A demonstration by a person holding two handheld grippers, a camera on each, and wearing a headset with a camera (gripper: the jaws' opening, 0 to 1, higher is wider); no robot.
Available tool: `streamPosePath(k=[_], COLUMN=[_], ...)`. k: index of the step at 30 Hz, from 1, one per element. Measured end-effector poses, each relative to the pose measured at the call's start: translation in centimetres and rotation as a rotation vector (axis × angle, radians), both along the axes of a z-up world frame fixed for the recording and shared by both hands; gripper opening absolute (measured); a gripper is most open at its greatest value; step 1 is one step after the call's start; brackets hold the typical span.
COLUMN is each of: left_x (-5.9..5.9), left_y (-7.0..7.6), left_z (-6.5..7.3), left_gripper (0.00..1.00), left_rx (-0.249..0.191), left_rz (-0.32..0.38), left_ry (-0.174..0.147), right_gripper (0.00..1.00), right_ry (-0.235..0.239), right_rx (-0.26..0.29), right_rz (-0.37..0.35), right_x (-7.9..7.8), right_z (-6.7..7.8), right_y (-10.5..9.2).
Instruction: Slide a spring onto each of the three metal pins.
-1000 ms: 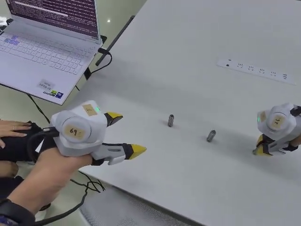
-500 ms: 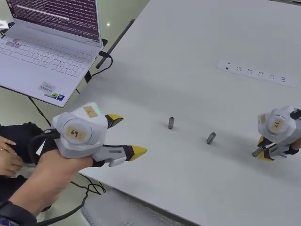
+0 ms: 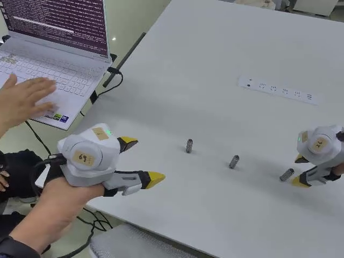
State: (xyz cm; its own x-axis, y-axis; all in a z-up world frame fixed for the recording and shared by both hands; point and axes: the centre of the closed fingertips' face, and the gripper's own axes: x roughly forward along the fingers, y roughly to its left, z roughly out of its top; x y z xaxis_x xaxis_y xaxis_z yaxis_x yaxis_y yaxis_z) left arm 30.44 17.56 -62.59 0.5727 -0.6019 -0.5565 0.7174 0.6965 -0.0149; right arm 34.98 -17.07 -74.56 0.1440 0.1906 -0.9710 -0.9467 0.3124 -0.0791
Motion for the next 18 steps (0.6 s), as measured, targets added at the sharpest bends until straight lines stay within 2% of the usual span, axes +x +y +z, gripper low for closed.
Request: streamPosePath(k=[3,7,14,18], left_x=[-0.1,-0.4,-0.5,-0.7], left_y=[0.0,0.2,0.6,0.6], left_z=[0.0,-0.1,0.2,0.1], left_gripper=[0.58,0.58,0.57,0.57], left_rx=[-0.008,-0.011,-0.029,-0.032], left_rz=[-0.003,-0.01,-0.005,-0.01], left_ry=[0.0,0.003,-0.003,-0.003], right_gripper=[0.37,0.4,0.41,0.41], right_ry=[-0.002,-0.03,-0.081,-0.115], right_rx=[0.008,0.041,0.103,0.176], right_rz=[-0.027,-0.093,-0.212,-0.294], right_x=[-0.6,-1.5,-2.1,-2.4], right_z=[0.1,0.4,0.9,1.3], right_y=[-0.4,-0.6,-0.6,0.1])
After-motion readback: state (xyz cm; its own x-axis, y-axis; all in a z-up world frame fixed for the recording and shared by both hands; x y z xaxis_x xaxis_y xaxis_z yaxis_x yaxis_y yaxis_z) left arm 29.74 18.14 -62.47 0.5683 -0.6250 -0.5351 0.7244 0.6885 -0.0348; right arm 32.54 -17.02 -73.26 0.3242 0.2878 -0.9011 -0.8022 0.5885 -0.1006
